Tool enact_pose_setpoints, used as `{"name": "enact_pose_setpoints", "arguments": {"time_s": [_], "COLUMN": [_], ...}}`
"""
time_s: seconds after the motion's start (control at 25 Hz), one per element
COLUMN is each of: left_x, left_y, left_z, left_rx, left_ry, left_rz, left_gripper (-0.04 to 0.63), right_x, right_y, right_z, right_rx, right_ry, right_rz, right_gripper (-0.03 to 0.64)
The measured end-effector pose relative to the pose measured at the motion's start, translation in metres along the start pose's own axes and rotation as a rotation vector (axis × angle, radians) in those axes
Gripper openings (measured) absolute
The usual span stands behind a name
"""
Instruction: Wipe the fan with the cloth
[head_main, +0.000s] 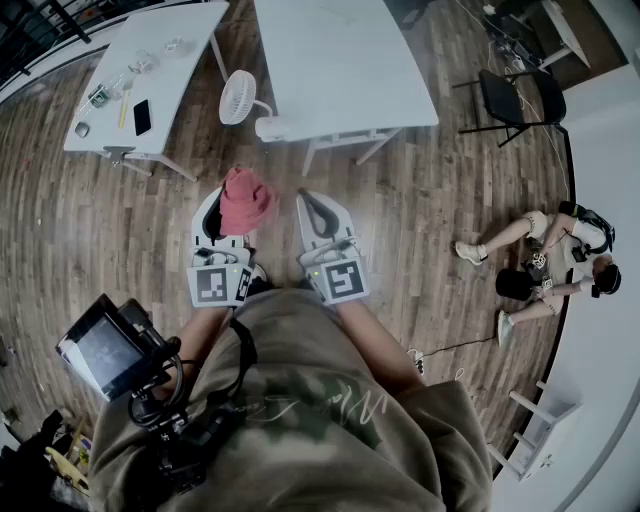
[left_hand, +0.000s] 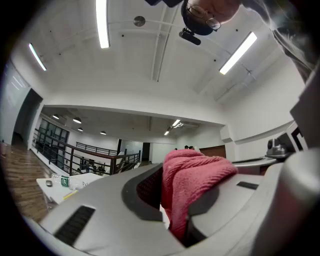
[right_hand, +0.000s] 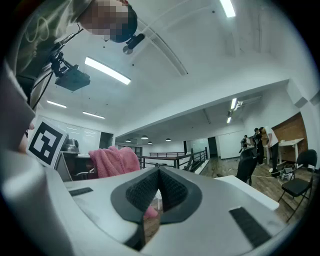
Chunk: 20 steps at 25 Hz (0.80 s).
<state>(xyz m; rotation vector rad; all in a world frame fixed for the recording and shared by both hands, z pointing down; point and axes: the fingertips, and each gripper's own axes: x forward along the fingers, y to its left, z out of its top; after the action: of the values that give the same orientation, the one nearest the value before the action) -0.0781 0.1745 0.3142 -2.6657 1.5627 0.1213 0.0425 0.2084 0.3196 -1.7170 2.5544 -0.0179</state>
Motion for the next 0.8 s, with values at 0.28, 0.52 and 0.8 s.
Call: {"name": "enact_pose_setpoints", "arguments": {"time_s": [0.28,0.52,0.8], "left_x": [-0.001,-0.009,-0.018], "left_y": [0.001,0.005,0.027], "left_z": [-0.003,-0.011,-0.022], "left_rx": [0.000,-0.005,-0.009], "left_ry": [0.015,0.035,0.056], "left_rz": [0.002,0.009,0.018], "left_gripper": [0.060,0.060,0.061], "right_x": [0.002,-0.003,-0.004], "right_y": [0.002,0.005,0.007], "right_z": [0.002,0.001,-0.007], "right_rx": [-0.015,-0.021,-0.010], "right_ry": [0.011,0.002,0.016], "right_rz": [0.005,-0.010,-0.048], "right_gripper": [0.008,0.009,0.011]}}
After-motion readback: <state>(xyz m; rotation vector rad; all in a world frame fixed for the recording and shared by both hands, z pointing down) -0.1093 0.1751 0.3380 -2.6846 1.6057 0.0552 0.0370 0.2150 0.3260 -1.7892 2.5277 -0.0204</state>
